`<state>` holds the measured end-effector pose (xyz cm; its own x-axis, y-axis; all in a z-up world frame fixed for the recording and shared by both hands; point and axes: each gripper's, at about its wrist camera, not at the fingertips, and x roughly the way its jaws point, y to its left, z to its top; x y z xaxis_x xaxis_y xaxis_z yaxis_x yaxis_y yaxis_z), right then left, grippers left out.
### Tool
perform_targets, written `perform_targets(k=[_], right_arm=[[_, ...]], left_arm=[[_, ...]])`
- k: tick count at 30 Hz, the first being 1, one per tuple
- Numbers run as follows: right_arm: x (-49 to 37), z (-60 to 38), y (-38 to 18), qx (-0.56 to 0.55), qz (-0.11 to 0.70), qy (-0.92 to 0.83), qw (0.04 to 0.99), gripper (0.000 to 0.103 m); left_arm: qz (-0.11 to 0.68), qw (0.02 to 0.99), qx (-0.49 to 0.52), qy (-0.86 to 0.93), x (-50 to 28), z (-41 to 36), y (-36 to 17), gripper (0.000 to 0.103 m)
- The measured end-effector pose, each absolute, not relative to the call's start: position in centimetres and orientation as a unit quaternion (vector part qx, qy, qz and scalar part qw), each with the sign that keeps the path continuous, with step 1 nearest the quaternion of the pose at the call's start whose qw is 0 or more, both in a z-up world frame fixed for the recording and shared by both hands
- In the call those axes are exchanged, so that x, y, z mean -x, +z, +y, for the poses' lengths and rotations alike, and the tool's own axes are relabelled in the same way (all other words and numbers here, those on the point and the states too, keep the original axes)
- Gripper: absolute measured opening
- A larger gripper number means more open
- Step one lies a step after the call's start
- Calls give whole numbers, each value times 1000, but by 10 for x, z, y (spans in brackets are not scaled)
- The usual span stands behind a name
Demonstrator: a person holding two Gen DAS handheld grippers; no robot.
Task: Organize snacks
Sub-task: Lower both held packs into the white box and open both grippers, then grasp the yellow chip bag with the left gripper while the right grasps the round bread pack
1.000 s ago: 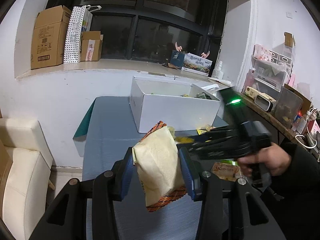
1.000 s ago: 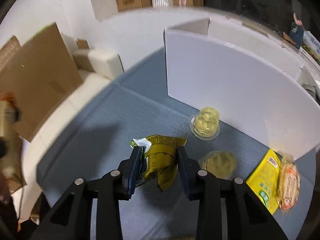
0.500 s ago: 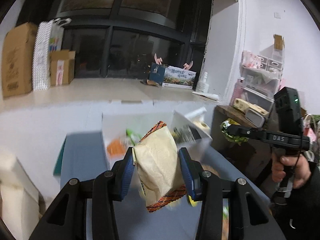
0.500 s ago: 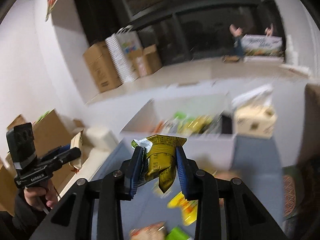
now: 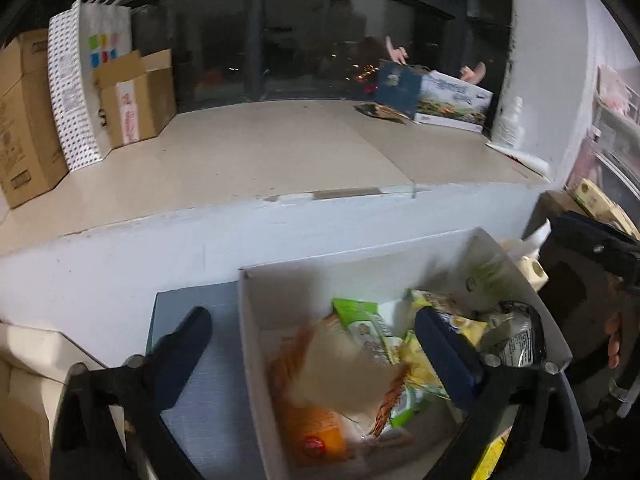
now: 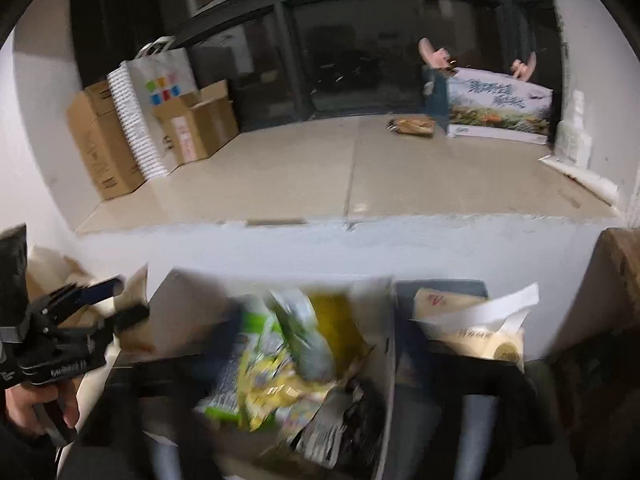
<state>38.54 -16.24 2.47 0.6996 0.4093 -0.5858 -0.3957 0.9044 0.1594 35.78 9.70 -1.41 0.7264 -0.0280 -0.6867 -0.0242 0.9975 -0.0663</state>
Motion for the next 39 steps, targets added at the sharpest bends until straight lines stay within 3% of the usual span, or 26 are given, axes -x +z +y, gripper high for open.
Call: perform_targets(k=[10, 15, 21, 27, 30, 39], right_arm=[[-338, -168, 42, -5, 287, 261, 922, 103], [-285, -183, 58, -16, 240, 304, 922, 103], [-206, -206, 50, -31, 212, 337, 917, 103], [-142, -234, 7, -17, 240, 281, 929, 103], [-127, -246, -25, -9, 292, 247, 924, 103], [-151, -250, -85, -3, 370, 223, 902, 103]], left_arm=[[333, 942, 33, -15, -306, 99, 4, 103], [274, 960, 19, -50, -235, 79, 30, 103], [249, 964, 22, -89, -148, 49, 24, 103], [255, 958, 69, -107, -78, 29, 1, 103], [265, 955, 79, -104, -53, 17, -15, 103], [304, 940, 69, -140, -37, -18, -47, 103]])
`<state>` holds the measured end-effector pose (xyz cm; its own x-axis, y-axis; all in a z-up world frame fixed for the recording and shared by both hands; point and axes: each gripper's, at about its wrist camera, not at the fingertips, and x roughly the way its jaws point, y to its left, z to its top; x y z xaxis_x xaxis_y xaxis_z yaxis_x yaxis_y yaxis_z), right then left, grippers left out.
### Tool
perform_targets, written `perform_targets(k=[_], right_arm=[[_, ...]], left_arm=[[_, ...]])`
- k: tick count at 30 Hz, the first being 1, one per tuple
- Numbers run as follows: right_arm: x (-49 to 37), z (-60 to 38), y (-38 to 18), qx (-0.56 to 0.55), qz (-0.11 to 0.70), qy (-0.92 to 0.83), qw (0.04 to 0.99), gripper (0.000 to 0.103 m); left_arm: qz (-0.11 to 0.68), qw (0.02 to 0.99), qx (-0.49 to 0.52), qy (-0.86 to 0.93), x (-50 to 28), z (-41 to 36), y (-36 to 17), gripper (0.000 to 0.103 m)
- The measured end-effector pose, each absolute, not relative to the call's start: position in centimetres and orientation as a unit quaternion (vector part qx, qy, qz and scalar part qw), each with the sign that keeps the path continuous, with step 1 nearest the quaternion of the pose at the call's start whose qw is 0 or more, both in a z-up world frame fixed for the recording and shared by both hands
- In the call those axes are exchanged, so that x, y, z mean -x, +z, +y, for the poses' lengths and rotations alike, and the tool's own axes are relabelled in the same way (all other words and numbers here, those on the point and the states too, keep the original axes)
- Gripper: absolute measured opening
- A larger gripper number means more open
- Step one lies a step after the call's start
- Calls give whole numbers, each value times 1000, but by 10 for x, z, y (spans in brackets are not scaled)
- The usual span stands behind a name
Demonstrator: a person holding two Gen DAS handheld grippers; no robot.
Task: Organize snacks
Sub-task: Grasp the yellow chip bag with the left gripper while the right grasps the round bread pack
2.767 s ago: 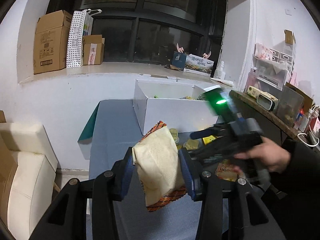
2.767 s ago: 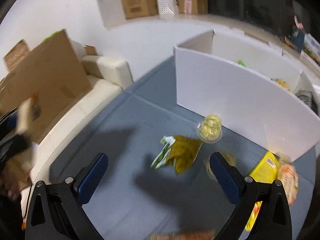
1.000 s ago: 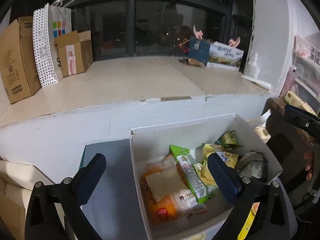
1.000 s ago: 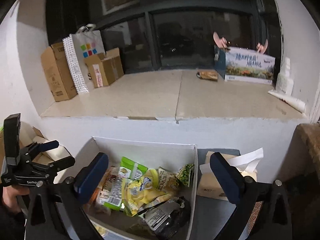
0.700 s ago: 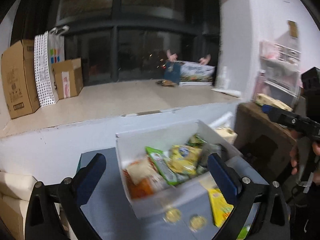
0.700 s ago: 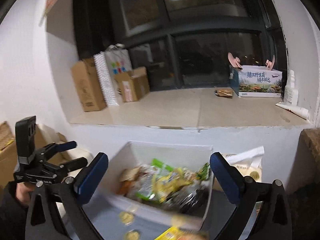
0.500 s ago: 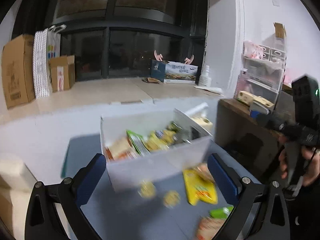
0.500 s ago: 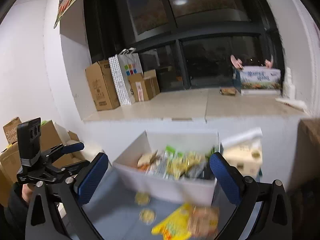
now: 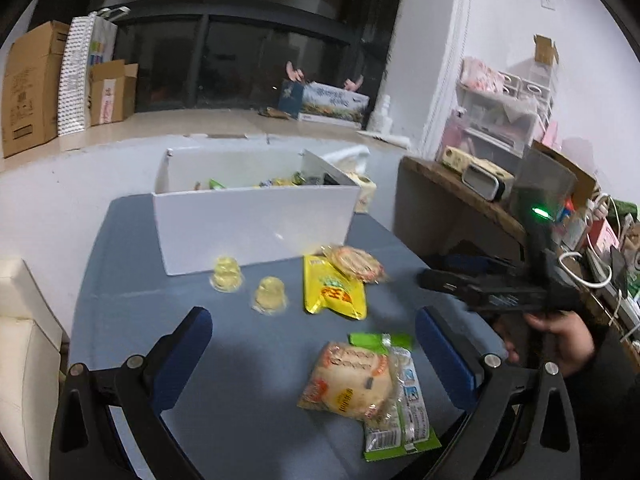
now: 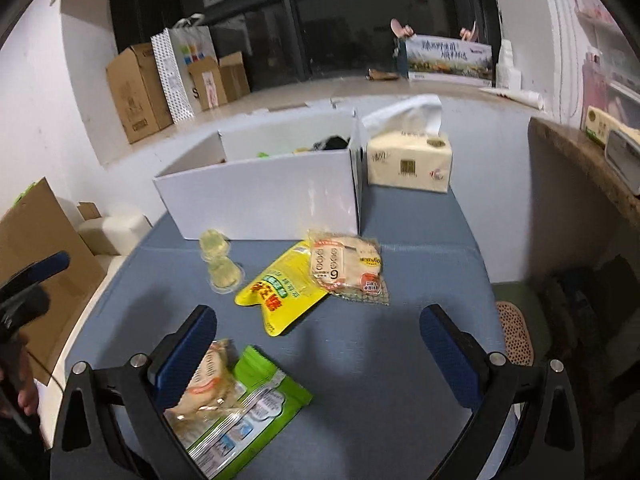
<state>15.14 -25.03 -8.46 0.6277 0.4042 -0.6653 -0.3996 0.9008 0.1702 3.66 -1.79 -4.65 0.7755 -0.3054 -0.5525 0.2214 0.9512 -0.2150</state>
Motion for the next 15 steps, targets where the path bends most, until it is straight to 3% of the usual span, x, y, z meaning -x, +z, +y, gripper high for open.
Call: perform_targets(k=[13, 14, 15], right_arm=[[-270, -212, -153, 40, 459, 187, 868, 102], [-271, -212, -156, 36, 462, 189, 866, 96], [-270, -213, -156, 30, 457, 195, 867, 79]], left_arm=[[329, 930, 66, -149, -45, -22, -56, 103], [330, 930, 65, -150, -45, -21, -57, 103], [330, 930, 64, -149, -46, -21, -57, 103]])
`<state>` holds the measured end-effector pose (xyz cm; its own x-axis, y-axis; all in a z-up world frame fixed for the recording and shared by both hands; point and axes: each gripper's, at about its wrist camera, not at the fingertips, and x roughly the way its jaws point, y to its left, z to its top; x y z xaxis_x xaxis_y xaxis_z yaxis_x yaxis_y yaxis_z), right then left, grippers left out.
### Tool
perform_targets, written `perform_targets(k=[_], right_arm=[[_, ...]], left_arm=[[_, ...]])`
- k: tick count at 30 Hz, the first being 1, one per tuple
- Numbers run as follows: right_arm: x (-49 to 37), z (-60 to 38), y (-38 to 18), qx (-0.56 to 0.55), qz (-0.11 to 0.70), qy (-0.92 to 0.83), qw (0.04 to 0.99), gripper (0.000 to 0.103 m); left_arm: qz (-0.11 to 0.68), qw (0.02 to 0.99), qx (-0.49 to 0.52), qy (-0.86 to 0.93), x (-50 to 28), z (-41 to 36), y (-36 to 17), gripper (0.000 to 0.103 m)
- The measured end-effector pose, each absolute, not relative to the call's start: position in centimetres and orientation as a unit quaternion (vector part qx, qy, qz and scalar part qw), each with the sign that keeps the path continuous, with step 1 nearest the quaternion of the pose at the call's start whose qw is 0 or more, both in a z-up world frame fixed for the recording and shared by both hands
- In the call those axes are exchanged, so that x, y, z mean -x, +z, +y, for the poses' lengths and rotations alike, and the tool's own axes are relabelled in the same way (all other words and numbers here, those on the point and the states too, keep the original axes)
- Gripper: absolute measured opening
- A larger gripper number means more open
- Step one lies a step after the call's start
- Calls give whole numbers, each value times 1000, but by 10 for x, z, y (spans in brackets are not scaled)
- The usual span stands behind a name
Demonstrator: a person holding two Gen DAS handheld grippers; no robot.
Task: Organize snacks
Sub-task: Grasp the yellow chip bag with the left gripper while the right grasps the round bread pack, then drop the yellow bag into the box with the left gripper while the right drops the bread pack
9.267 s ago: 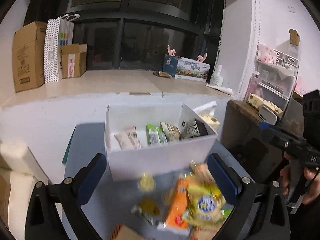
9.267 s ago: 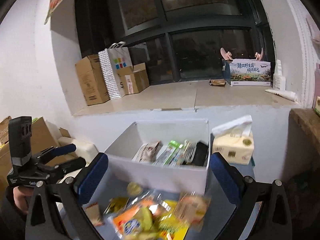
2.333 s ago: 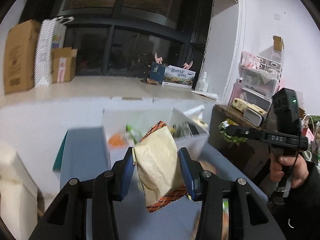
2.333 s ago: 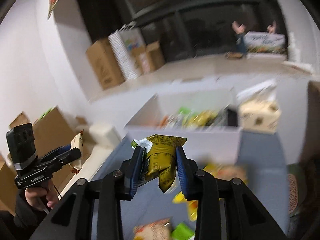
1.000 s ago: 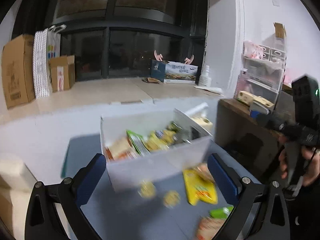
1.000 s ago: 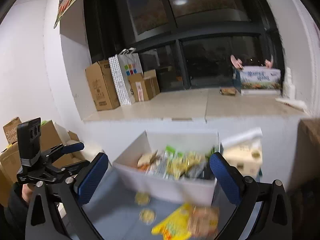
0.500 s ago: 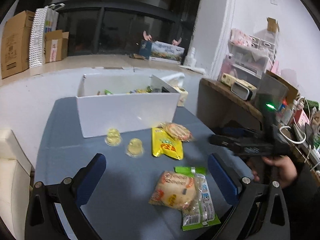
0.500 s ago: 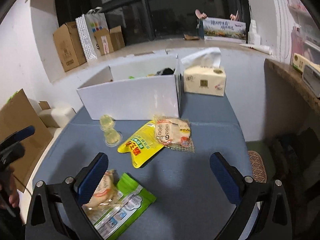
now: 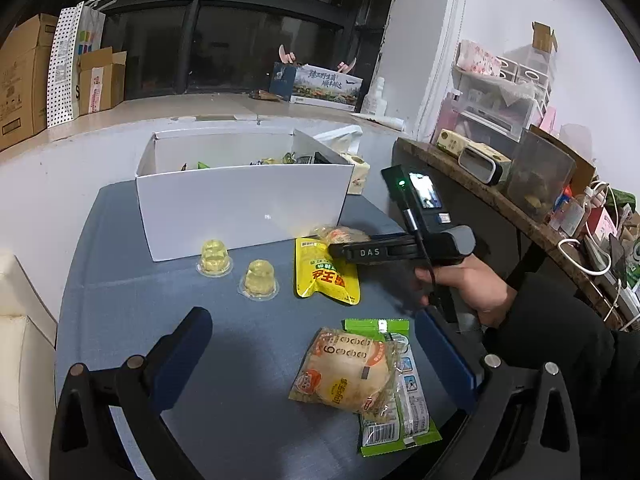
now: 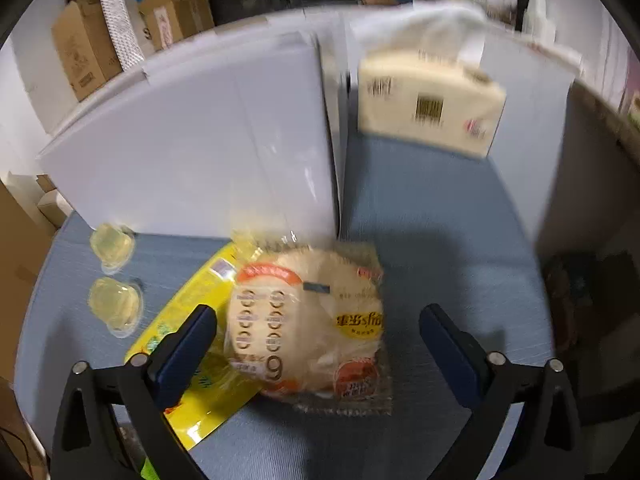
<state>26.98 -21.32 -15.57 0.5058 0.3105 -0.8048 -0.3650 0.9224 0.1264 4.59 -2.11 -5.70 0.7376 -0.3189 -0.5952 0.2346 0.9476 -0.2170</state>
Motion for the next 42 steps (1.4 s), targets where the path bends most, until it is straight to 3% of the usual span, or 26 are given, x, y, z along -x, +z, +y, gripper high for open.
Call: perform_targets(k=[11, 18, 25, 29, 33, 42], right_arm=[[-221, -255, -111, -34, 407, 213, 888, 79], [-154, -301, -59, -71, 344, 209, 913, 79], [-119, -334, -43, -98, 317, 195, 923, 79], [-113, -340, -44, -98, 315, 195, 924, 79], [-116, -340, -52, -105, 319, 194, 922, 79], [-112, -324, -53, -88, 319, 212, 919, 79]], left_arm=[[360, 915, 32, -179, -71, -48, -68, 103], [419, 888, -1, -188, -146, -97, -90, 103], [488, 855, -38, -171, -213, -130, -136, 100], [507, 847, -47, -151, -225, -127, -154, 74], [488, 857, -38, -158, -212, -118, -145, 33], [398, 898, 43, -184, -150, -75, -90, 28]])
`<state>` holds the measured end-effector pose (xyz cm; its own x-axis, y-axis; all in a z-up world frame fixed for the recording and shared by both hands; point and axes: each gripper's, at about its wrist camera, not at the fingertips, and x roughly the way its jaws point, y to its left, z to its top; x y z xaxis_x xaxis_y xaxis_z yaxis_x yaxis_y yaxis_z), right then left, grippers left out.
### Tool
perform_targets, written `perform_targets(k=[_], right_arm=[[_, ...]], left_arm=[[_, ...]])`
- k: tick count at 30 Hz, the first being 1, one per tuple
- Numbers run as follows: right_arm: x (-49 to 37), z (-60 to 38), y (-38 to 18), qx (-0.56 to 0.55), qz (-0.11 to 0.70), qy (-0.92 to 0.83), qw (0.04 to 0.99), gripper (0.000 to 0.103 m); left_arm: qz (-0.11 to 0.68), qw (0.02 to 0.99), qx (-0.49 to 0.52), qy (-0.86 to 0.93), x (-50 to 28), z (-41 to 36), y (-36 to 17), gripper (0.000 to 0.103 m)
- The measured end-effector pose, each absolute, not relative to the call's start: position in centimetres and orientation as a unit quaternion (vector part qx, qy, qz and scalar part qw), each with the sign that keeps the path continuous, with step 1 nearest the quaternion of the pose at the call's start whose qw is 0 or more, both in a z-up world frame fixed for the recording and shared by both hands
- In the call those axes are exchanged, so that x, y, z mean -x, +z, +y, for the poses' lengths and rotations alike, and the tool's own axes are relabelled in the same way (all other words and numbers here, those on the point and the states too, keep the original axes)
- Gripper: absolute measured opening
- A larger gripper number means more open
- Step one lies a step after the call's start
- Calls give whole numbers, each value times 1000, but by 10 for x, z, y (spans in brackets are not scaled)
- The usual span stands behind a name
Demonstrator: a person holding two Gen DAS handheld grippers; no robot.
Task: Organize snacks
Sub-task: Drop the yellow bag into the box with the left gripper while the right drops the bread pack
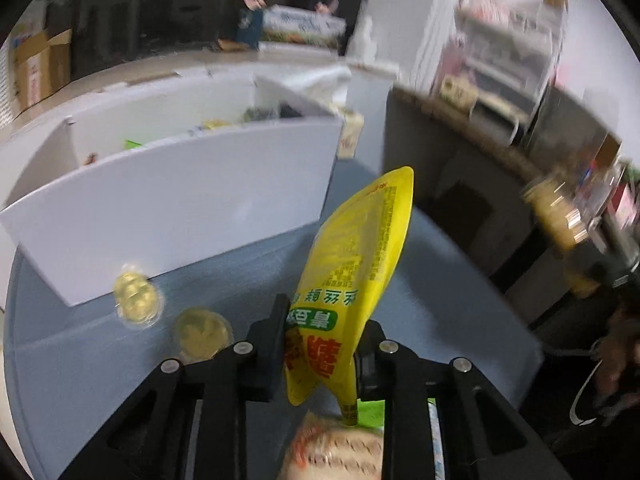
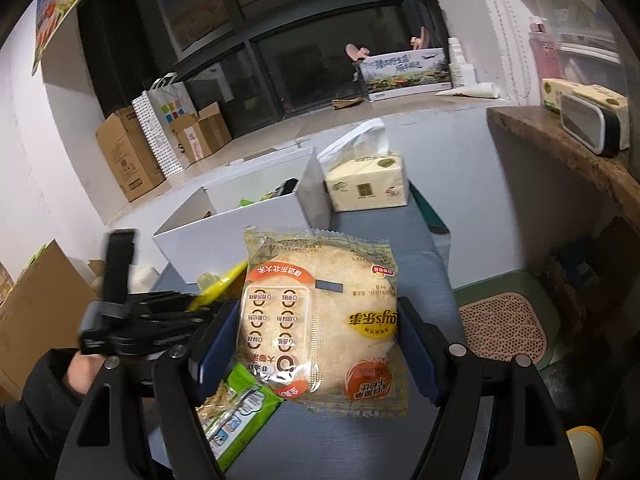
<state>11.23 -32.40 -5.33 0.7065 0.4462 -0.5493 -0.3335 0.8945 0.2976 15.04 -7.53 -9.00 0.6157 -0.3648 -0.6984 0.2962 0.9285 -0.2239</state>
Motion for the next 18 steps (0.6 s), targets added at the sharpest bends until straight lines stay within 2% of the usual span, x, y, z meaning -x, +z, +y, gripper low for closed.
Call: perform_targets(k=[8, 14, 18], right_arm=[[-126, -287, -44, -74, 315, 253, 912, 79], [-188, -234, -7, -55, 297, 303, 904, 79], [-254, -201, 8, -45, 316, 294, 901, 79]], left_arm=[[306, 934, 116, -145, -138, -2, -29, 28], [279, 946, 131, -97, -189, 42, 3, 28], [297, 943, 134, -63, -243, 70, 5, 28]])
